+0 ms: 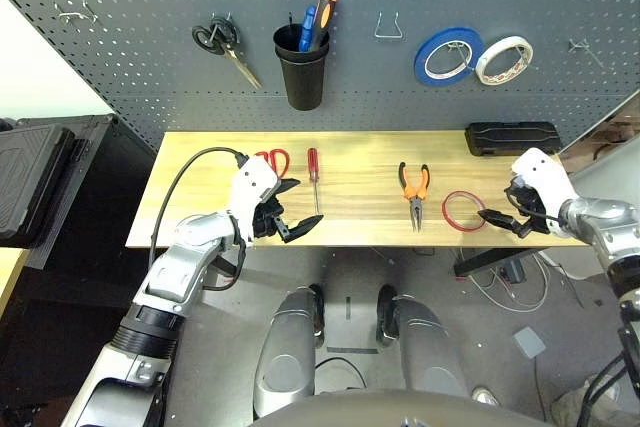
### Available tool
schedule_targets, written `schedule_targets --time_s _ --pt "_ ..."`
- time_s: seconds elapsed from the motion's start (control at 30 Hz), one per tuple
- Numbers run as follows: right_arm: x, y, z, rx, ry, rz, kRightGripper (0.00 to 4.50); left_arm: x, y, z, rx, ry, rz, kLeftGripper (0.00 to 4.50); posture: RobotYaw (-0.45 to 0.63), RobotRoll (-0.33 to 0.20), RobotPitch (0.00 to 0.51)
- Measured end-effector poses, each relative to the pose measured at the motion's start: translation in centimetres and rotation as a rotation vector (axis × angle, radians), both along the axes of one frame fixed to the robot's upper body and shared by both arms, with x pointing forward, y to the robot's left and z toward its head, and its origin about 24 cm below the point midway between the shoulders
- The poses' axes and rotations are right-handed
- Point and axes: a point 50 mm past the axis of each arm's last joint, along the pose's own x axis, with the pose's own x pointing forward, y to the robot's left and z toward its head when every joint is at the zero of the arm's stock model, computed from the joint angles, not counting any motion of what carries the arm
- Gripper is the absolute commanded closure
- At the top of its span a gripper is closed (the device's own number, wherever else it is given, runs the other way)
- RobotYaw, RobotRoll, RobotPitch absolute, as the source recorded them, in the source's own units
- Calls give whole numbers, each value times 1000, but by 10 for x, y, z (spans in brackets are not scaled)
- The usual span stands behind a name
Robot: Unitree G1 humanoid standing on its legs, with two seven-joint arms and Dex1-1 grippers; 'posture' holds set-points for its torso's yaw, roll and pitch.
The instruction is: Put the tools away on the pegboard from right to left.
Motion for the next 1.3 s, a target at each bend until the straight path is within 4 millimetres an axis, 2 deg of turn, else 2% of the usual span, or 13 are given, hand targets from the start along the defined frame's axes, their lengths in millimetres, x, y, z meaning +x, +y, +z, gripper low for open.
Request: schedule_targets --time_s 0.23,0.43,0.57,0.87,0.9,1.1,1.3 --pt "7 28 -20 -45 107 96 0 -3 -2 3 12 -7 0 29 194 0 274" --pt "9 38 -35 -121 156 97 0 -9 -1 1 20 12 11 29 218 0 292" --pt "15 40 -36 -168 148 65 924 -10 2 3 38 12 19 0 226 0 297" --pt "17 34 -36 -191 133 2 4312 -13 3 2 48 21 25 0 221 0 292" --pt "17 34 -36 -187 126 -1 4487 -13 3 2 48 21 26 0 218 0 290" --pt "14 25 -28 -148 40 -30 4487 -11 2 4 48 4 22 0 198 0 278" --pt "6 11 -11 -116 -157 -85 4487 -7 -7 14 -28 -61 -22 0 182 0 266"
